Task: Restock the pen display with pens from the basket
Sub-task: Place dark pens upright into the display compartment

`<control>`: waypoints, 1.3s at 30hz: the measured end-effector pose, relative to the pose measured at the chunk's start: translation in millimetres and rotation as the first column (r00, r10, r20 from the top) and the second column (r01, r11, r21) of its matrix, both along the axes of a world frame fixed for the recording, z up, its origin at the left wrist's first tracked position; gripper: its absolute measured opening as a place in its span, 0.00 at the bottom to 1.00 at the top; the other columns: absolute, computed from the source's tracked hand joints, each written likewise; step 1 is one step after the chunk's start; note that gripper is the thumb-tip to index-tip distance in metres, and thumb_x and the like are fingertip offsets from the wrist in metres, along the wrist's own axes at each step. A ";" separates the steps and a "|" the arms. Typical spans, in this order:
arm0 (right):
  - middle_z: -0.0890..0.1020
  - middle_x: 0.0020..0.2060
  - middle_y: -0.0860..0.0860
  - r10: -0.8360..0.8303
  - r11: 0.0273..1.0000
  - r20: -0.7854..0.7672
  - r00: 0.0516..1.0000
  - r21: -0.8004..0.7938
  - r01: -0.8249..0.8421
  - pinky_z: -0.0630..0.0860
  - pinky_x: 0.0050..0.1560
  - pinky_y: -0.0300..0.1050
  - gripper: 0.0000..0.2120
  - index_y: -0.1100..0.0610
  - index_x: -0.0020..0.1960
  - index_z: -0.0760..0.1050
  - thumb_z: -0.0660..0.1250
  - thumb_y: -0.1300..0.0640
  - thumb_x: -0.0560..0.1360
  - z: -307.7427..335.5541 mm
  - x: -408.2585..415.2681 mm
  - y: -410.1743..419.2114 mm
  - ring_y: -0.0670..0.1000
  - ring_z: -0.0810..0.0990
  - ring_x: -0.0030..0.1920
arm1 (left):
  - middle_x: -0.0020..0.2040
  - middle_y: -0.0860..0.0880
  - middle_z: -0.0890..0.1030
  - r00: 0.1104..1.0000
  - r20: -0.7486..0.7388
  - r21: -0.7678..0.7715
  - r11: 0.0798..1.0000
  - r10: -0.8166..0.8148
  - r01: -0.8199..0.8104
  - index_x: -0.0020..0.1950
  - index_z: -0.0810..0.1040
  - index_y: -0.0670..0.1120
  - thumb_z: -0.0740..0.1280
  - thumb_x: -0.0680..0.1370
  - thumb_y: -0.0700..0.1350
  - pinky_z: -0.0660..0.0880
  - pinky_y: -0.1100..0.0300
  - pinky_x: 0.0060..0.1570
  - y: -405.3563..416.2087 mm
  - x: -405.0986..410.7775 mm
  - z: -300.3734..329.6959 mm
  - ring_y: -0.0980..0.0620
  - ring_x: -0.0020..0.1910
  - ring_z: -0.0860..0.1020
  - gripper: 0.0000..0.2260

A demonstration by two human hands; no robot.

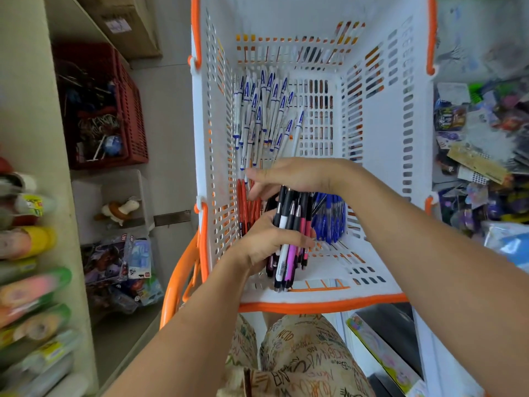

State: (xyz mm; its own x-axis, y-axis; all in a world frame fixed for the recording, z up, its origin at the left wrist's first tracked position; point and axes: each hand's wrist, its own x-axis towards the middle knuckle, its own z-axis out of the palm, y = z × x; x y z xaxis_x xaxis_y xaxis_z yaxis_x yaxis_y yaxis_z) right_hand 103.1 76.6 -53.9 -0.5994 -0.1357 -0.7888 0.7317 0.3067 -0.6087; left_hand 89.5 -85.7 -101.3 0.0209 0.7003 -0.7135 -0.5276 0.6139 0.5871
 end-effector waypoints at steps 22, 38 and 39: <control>0.84 0.56 0.55 -0.878 0.450 -0.194 0.438 -0.019 0.893 0.81 0.59 0.52 0.28 0.56 0.62 0.79 0.49 0.39 0.85 -15.3 46.9 14.7 0.55 0.83 0.57 | 0.48 0.42 0.83 0.997 -0.072 -0.137 0.989 0.039 -0.048 0.49 0.83 0.45 0.72 0.61 0.40 0.75 0.38 0.61 2.5 5.0 9.5 0.39 0.52 0.81 0.17; 0.88 0.43 0.50 -0.727 0.664 -0.381 0.571 -0.176 0.727 0.82 0.55 0.49 0.07 0.49 0.45 0.85 0.71 0.59 0.77 93.1 6.5 -126.5 0.51 0.87 0.47 | 0.32 0.43 0.76 0.655 0.239 -0.017 0.677 0.717 -0.736 0.42 0.75 0.40 0.58 0.75 0.37 0.76 0.58 0.35 -56.8 -24.5 148.5 0.46 0.30 0.76 0.07; 0.88 0.42 0.50 -0.684 0.702 -0.423 0.594 -0.160 0.694 0.82 0.54 0.48 0.06 0.49 0.45 0.85 0.71 0.59 0.77 101.2 -1.5 -141.7 0.50 0.87 0.46 | 0.33 0.42 0.75 0.609 0.245 -0.013 0.630 0.754 -0.776 0.42 0.75 0.40 0.58 0.75 0.37 0.76 0.59 0.35 -72.3 -27.5 158.6 0.46 0.30 0.76 0.07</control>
State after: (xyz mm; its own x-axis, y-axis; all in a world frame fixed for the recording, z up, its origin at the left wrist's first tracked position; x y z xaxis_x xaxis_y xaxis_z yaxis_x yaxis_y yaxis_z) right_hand 101.6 -65.1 47.3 -0.7707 0.4720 -0.4280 0.4001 -0.1641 -0.9016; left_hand 62.0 -158.0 57.3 -0.4135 0.5877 -0.6954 -0.8942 -0.1183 0.4317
